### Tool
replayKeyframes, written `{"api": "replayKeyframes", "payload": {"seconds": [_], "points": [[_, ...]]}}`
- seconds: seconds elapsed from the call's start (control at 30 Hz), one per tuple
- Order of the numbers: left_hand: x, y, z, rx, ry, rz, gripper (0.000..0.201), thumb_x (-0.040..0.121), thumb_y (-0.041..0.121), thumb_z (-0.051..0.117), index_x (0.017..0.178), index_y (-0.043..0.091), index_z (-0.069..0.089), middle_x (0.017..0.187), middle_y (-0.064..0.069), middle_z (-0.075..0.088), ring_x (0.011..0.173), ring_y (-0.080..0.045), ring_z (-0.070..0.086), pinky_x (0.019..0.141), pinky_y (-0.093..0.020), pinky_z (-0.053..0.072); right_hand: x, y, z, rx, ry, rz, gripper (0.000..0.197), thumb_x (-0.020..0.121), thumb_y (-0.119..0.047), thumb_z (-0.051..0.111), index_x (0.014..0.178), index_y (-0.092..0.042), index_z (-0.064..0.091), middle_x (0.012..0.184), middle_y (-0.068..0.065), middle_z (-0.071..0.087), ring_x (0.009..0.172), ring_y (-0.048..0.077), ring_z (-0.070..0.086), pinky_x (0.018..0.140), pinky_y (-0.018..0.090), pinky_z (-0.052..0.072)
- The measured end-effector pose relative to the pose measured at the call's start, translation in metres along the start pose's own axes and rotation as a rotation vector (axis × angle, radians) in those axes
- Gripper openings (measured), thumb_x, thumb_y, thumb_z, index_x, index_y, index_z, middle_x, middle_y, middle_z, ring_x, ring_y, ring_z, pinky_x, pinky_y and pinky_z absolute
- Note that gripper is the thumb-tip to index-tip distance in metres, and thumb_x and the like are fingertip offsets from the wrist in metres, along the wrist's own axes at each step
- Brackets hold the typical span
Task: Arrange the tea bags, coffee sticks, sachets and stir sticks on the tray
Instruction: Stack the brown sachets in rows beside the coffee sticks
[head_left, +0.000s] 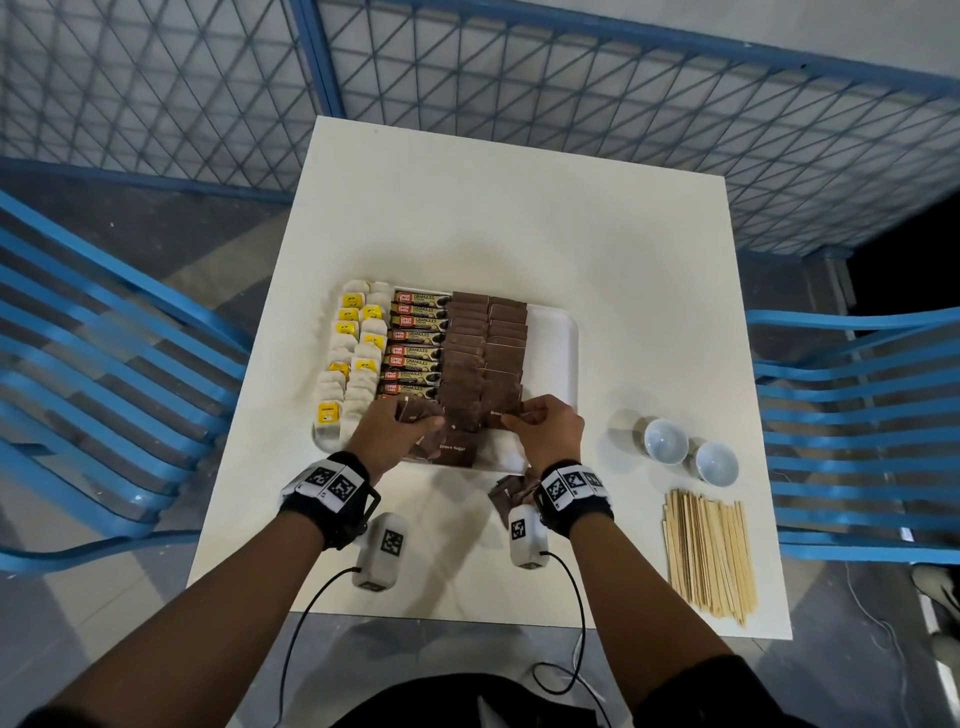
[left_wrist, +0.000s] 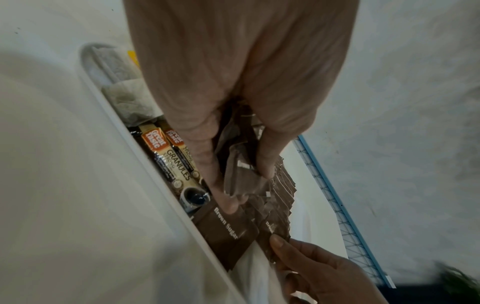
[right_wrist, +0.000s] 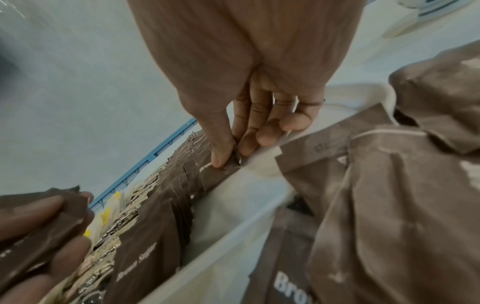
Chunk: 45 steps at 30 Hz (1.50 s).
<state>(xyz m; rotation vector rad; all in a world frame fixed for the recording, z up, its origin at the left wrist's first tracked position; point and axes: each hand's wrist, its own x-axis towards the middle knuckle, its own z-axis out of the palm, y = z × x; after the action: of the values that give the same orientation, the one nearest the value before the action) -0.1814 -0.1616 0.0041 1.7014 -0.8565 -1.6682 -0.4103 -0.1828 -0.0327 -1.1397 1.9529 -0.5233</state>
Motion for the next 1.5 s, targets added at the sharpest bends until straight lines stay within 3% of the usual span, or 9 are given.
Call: {"api": "replayKeyframes", "payload": {"seconds": [0.3,0.4,0.5,0.7,0.8,1.03,1.17,1.3,1.5], "points": [[-0.002,0.002,0.003,-0.054,-0.022,-0.041,0.013,0.091,-0.01,0.063,0.098,-0.005,0.072,0.095,-0.028,0.073,0.082,-0.039,0.071,0.084,-0.056,0.06,0.0,0.001,-0.002,0.022,0.007,0.0,0.027,0.072,-0.026,0.089,0.091,-0.019,0.071,0.077,-0.007,0.072,0.073,0.001,0.066,0.065,0.008,0.048],[-0.002,0.003,0.004,-0.018,-0.069,-0.03,0.018,0.091,-0.013,0.056,0.1,-0.008,0.071,0.086,-0.022,0.074,0.078,-0.034,0.071,0.078,-0.045,0.062,0.001,0.001,-0.001,0.03,0.012,0.007,0.027,0.072,-0.026,0.089,0.091,-0.018,0.071,0.078,-0.006,0.072,0.077,0.007,0.068,0.073,0.018,0.054],[-0.003,0.006,0.003,-0.012,-0.078,-0.011,0.024,0.093,-0.014,0.055,0.093,0.001,0.074,0.079,-0.014,0.075,0.075,-0.028,0.072,0.07,-0.036,0.062,0.0,0.001,-0.003,0.017,0.011,0.005,0.026,0.074,-0.026,0.088,0.092,-0.018,0.071,0.079,-0.005,0.072,0.078,0.008,0.067,0.066,0.008,0.045],[-0.001,0.0,0.0,-0.027,-0.082,-0.006,0.016,0.093,-0.007,0.064,0.105,-0.003,0.074,0.094,-0.024,0.075,0.083,-0.034,0.073,0.086,-0.051,0.06,-0.002,-0.002,-0.008,-0.001,0.039,0.008,0.024,0.077,-0.029,0.086,0.092,-0.018,0.071,0.078,-0.004,0.071,0.074,0.005,0.065,0.062,0.005,0.041],[-0.001,0.001,0.002,-0.092,-0.057,-0.037,0.023,0.089,-0.005,0.071,0.113,-0.005,0.07,0.104,-0.025,0.074,0.091,-0.037,0.073,0.087,-0.058,0.059,-0.008,-0.009,-0.007,0.012,0.12,-0.077,0.021,0.081,-0.032,0.082,0.092,-0.019,0.07,0.077,-0.007,0.068,0.071,0.003,0.062,0.066,0.013,0.047],[-0.003,0.008,0.006,-0.05,-0.073,-0.01,0.028,0.081,-0.002,0.08,0.108,0.0,0.071,0.1,-0.017,0.076,0.092,-0.03,0.074,0.074,-0.039,0.063,-0.023,-0.046,0.011,0.026,-0.355,-0.355,0.018,0.081,-0.035,0.082,0.09,-0.02,0.076,0.085,-0.011,0.074,0.079,0.001,0.067,0.072,0.012,0.052],[-0.005,0.012,0.006,-0.141,-0.105,-0.043,0.028,0.087,-0.003,0.074,0.114,-0.005,0.069,0.104,-0.02,0.076,0.095,-0.034,0.075,0.074,-0.044,0.064,-0.014,-0.037,0.013,0.119,-0.283,-0.314,0.005,0.082,-0.027,0.081,0.08,-0.024,0.078,0.077,-0.012,0.074,0.074,0.003,0.069,0.074,0.024,0.056],[-0.004,0.014,0.009,-0.229,-0.099,-0.055,0.023,0.096,-0.004,0.061,0.118,-0.007,0.067,0.11,-0.025,0.072,0.097,-0.039,0.073,0.077,-0.048,0.064,-0.013,-0.032,0.01,0.195,-0.228,-0.277,0.004,0.087,-0.018,0.076,0.085,-0.018,0.079,0.073,-0.011,0.071,0.063,0.0,0.063,0.064,0.018,0.049],[-0.006,0.016,0.015,-0.334,-0.147,-0.081,0.026,0.103,0.002,0.052,0.124,-0.007,0.064,0.117,-0.024,0.072,0.108,-0.041,0.07,0.087,-0.057,0.059,-0.015,-0.031,0.009,0.273,-0.14,-0.264,0.005,0.088,-0.016,0.075,0.084,-0.014,0.077,0.075,-0.002,0.074,0.061,0.01,0.065,0.058,0.023,0.051]]}}
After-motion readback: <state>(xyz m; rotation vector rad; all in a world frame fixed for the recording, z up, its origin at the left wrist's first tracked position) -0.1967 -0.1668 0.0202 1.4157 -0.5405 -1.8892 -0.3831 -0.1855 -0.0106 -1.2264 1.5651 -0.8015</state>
